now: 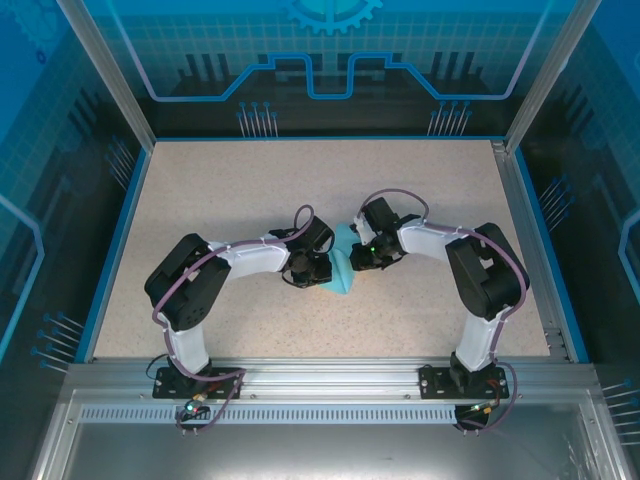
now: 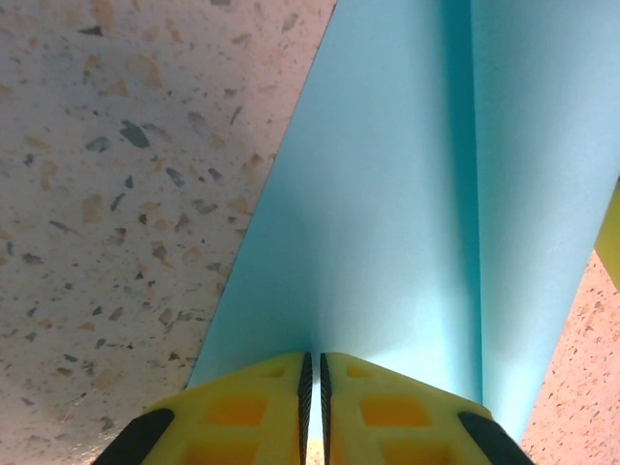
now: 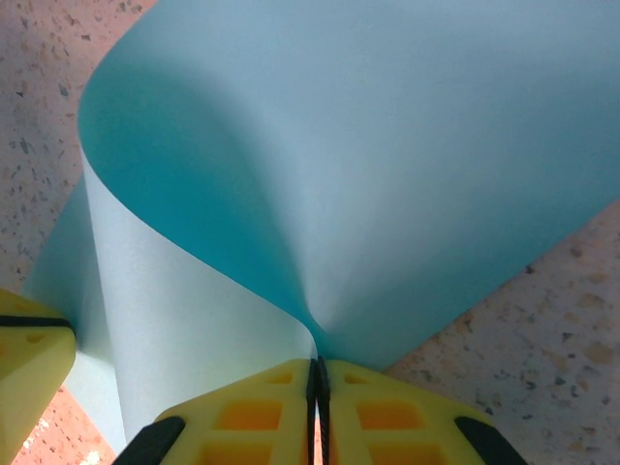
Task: Fold a paper plane with a square sheet of paper (pick it up from the middle)
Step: Fold the triangle a second time at the center of the table.
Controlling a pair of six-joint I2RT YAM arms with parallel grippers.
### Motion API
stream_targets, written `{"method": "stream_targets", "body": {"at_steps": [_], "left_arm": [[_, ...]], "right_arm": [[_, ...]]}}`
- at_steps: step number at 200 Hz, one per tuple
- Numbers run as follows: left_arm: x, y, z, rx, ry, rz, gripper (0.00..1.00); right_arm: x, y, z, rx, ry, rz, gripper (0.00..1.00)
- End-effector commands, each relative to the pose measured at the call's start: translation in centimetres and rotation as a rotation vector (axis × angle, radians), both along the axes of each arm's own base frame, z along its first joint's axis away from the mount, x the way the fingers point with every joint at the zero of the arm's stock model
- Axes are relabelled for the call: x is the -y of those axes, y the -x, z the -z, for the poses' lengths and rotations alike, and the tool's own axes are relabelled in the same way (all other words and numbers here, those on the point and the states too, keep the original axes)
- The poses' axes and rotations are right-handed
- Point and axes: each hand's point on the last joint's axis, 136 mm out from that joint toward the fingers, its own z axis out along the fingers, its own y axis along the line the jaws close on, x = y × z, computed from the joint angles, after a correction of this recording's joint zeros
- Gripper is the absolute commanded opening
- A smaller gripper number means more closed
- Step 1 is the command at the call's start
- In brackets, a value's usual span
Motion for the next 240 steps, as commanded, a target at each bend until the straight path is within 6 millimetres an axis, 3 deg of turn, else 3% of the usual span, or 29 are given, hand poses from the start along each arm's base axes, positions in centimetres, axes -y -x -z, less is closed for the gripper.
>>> {"method": "stream_targets", "body": {"at_steps": [1, 67, 104, 133, 144, 196, 240], "left_arm": [[-0.4, 1.0, 0.2, -0.024, -0.002, 0.019, 0.16], [-0.2, 0.7, -0.6, -0.006, 0.011, 0.013, 0.15], [0.3, -0.4, -3.9, 0.077, 0.08, 0.006, 0.12], [2.0, -2.0, -6.3, 0.115, 0.297, -0.027, 0.0], [2.7, -2.8, -7.0, 0.121, 0.389, -0.035, 0.0], [5.2, -4.6, -6.2, 0.072, 0.575, -0.046, 0.0], [5.2, -4.9, -4.6, 0.055, 0.56, -0.059, 0.0]], "right_arm": [[-0.6, 0.1, 0.2, -0.005, 0.009, -0.026, 0.12], [-0.1, 0.5, 1.1, -0.025, 0.038, -0.031, 0.12], [0.4, 0.8, 1.6, -0.034, 0.066, -0.028, 0.12], [0.5, 0.9, 1.9, -0.038, 0.068, -0.025, 0.12], [0.5, 0.9, 1.9, -0.039, 0.069, -0.023, 0.12], [0.5, 0.9, 2.1, -0.046, 0.071, -0.023, 0.12], [0.7, 1.1, 2.4, -0.052, 0.077, -0.019, 0.12]]}}
